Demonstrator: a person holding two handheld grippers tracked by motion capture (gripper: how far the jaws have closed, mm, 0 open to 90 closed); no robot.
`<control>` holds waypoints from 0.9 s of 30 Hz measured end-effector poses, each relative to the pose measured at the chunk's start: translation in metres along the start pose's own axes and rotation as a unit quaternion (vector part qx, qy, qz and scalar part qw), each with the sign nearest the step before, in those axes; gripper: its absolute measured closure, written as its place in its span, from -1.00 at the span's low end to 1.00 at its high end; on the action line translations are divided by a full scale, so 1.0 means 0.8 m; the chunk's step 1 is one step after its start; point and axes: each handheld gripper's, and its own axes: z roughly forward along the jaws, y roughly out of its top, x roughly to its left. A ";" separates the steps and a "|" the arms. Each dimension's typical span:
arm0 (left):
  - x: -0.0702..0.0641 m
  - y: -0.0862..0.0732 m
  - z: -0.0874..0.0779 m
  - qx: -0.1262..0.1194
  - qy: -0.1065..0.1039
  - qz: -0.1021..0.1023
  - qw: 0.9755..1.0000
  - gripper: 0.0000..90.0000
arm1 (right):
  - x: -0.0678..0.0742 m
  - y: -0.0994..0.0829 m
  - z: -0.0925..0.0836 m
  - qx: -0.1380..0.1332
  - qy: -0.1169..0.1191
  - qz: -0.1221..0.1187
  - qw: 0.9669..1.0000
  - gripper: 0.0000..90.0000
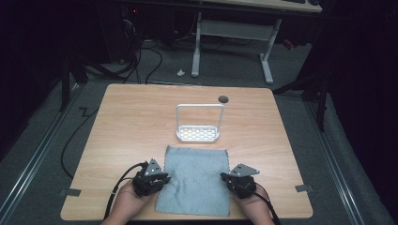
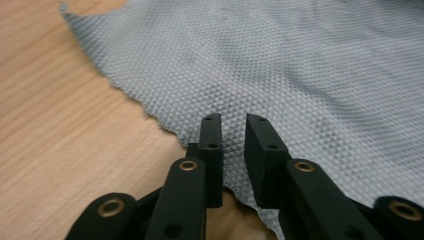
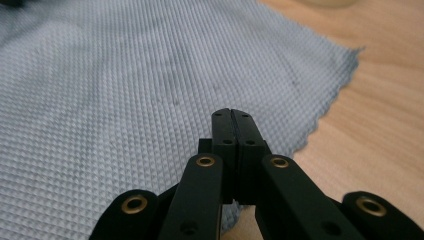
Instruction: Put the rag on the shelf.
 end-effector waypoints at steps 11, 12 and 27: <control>0.016 -0.004 -0.024 -0.044 -0.008 -0.047 0.998 0.74 | 0.000 -0.015 -0.037 -0.032 0.007 0.012 0.999 0.86; 0.022 -0.003 -0.024 -0.063 0.012 -0.063 0.996 0.60 | -0.004 -0.014 -0.040 -0.046 0.004 0.026 0.999 0.80; 0.058 0.028 0.038 -0.071 0.085 -0.133 0.985 0.74 | -0.048 0.001 -0.019 -0.060 -0.011 0.094 0.994 0.61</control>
